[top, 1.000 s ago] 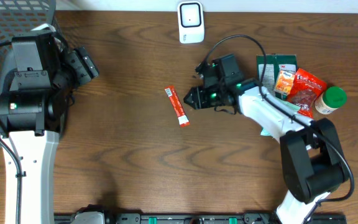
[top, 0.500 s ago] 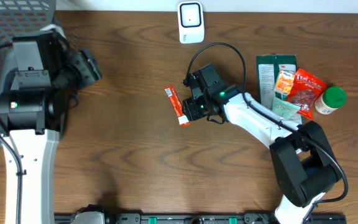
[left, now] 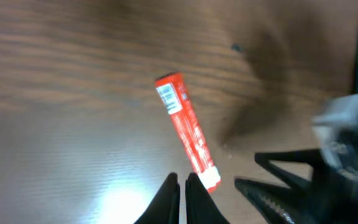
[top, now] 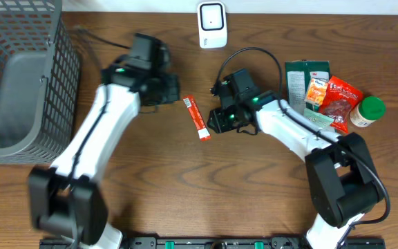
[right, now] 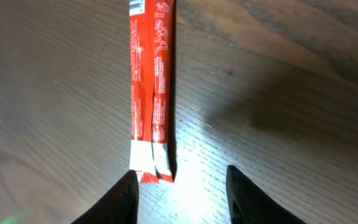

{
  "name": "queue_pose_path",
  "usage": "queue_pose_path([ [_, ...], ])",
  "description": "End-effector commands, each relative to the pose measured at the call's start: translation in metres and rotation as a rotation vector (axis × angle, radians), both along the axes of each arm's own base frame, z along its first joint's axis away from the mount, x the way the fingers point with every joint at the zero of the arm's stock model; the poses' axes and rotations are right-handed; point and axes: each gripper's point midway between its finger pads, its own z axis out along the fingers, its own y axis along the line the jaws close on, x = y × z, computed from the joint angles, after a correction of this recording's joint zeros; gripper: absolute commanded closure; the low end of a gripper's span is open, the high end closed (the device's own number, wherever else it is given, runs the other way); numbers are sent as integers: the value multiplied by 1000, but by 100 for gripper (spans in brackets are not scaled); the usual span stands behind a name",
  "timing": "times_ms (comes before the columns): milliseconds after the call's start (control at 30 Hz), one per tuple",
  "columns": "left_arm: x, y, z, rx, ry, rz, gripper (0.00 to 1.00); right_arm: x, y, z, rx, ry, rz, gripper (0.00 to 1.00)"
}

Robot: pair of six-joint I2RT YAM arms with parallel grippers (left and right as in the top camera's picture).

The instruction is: Scan the item barcode

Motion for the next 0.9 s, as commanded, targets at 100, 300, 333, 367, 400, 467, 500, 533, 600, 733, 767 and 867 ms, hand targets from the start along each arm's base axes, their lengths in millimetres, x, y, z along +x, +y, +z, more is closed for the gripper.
queue_pose_path([
  [100,6,-23,-65,30,80,-92,93,4,-9,8,129,58,12,62],
  [300,7,-33,-101,2,130,-137,93,7,-15,9,135,54,6,67],
  [333,7,-33,-105,5,136,-142,93,7,-14,9,140,55,8,65],
  [367,7,-33,-110,10,144,-146,93,7,-14,9,142,54,8,63],
  [400,6,-32,-114,15,150,-146,93,7,-13,10,142,54,8,61],
  [467,6,-32,-125,19,165,-144,92,7,-13,10,143,52,9,60],
  [500,6,-32,-130,21,173,-144,92,8,-13,9,143,52,9,60],
  [533,6,-32,-134,23,180,-144,93,8,-13,8,145,53,10,60],
  [600,4,-31,-141,27,196,-143,92,7,-11,5,153,64,13,60],
  [733,0,-28,-146,43,216,-139,93,0,-3,-10,202,130,34,61],
  [767,-1,-28,-146,45,219,-139,92,-2,0,-15,225,150,43,61],
  [867,-2,-27,-147,48,226,-138,93,-6,14,-28,315,202,78,63],
])
